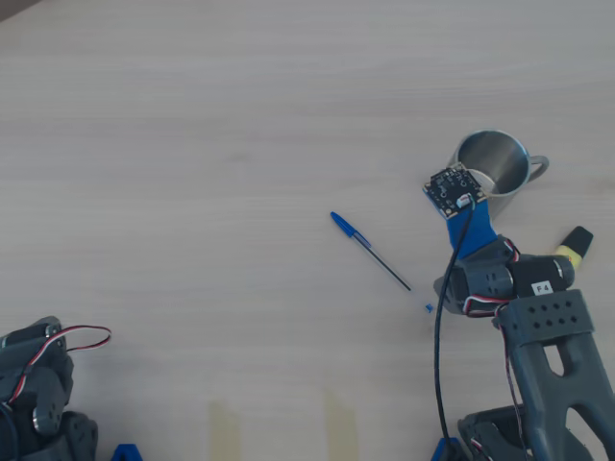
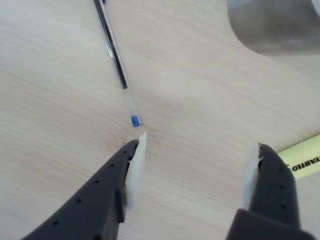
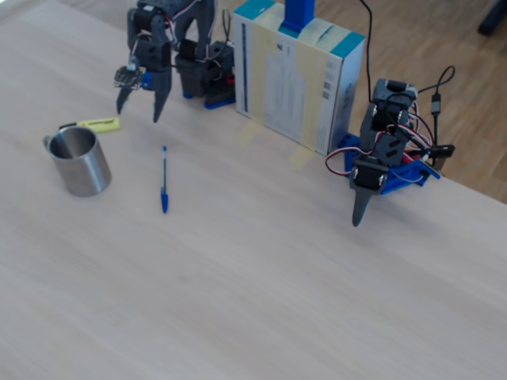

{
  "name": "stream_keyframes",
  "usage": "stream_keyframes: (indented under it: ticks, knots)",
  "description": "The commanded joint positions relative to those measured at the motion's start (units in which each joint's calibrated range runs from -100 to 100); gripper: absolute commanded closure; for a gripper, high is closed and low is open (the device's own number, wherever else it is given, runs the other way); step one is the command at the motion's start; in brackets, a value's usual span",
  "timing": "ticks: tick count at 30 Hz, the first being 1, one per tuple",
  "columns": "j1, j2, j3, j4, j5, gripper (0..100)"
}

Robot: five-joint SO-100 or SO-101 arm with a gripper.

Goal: Grab the blue pen and put it in the silver cup.

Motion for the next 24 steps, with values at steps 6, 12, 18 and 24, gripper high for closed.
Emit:
stream_keyframes:
  ticks: [6,12,18,24]
  knots:
    - [-1.18,8.36,-9.95,-1.7,2.47,69]
    - [-4.06,13.68,-16.67,-1.61,2.47,68]
    - [-6.33,18.75,-22.29,-1.61,2.21,69]
    - [-8.77,22.82,-25.1,-1.61,1.95,69]
